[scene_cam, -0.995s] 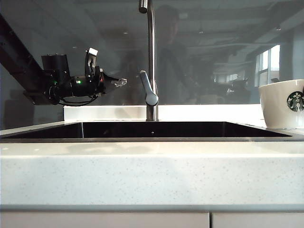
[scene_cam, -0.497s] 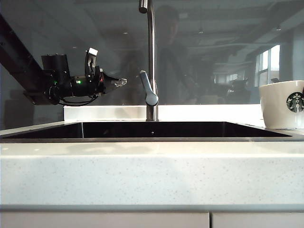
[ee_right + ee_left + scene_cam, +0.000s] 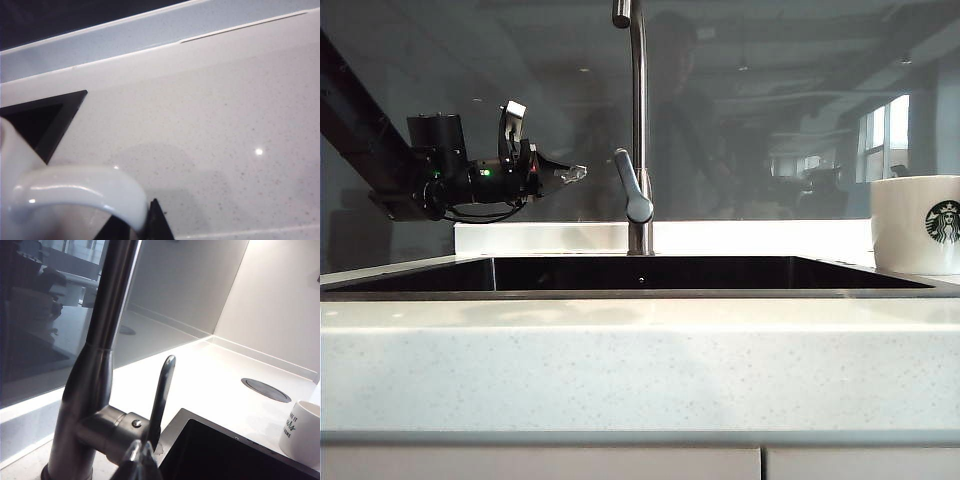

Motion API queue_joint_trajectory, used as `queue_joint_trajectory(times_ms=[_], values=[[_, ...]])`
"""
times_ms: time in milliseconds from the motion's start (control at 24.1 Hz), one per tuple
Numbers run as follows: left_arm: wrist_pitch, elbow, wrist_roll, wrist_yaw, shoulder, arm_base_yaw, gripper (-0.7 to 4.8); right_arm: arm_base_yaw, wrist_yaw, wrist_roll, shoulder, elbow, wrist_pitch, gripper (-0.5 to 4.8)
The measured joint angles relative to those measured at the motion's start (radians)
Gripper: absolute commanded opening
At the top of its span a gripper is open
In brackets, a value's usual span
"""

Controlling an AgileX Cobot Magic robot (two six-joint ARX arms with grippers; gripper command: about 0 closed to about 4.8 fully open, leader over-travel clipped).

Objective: Pick up the mug next to the sink, go to the faucet to get some water, pour the water into the sink, and finally put the mug back to its place.

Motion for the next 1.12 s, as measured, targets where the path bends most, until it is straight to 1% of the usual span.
queue_joint_trajectory(times_ms=[41,166,207,622,788,871,953,995,1036,1078,1119], values=[[0.000,0.000,0.000,0.000,0.000,0.000,-0.05,0.000,0.000,0.000,0.000,0.000,-0.002,0.73],[0.000,0.000,0.000,0.000,0.000,0.000,-0.05,0.000,0.000,0.000,-0.001,0.000,-0.003,1.58],[0.000,0.000,0.000,0.000,0.000,0.000,-0.05,0.000,0.000,0.000,-0.001,0.000,-0.006,1.71],[0.000,0.000,-0.018,0.000,0.000,0.000,-0.05,-0.005,-0.003,0.010,-0.023,-0.003,-0.027,1.72],[0.000,0.000,-0.018,-0.003,0.000,0.000,-0.06,-0.007,-0.004,0.025,-0.128,-0.078,-0.026,1.72],[0.000,0.000,-0.018,-0.016,0.000,-0.001,-0.06,-0.008,-0.003,0.026,-0.198,-0.132,-0.059,1.72],[0.005,0.000,-0.019,-0.023,0.000,-0.001,-0.05,-0.008,-0.005,0.057,-0.302,-0.196,-0.083,1.71],[0.012,0.000,-0.023,-0.023,0.000,0.000,-0.05,-0.008,-0.011,0.062,-0.345,-0.220,-0.084,1.59],[0.021,0.000,-0.033,-0.023,0.000,0.000,-0.05,-0.008,-0.023,0.067,-0.399,-0.244,-0.084,1.00],[0.036,0.000,-0.045,-0.023,-0.002,0.003,-0.04,-0.007,-0.034,0.070,-0.453,-0.262,-0.085,0.09],[0.041,0.000,-0.060,-0.021,-0.006,0.008,-0.04,-0.006,-0.045,0.072,-0.508,-0.276,-0.100,-0.13]])
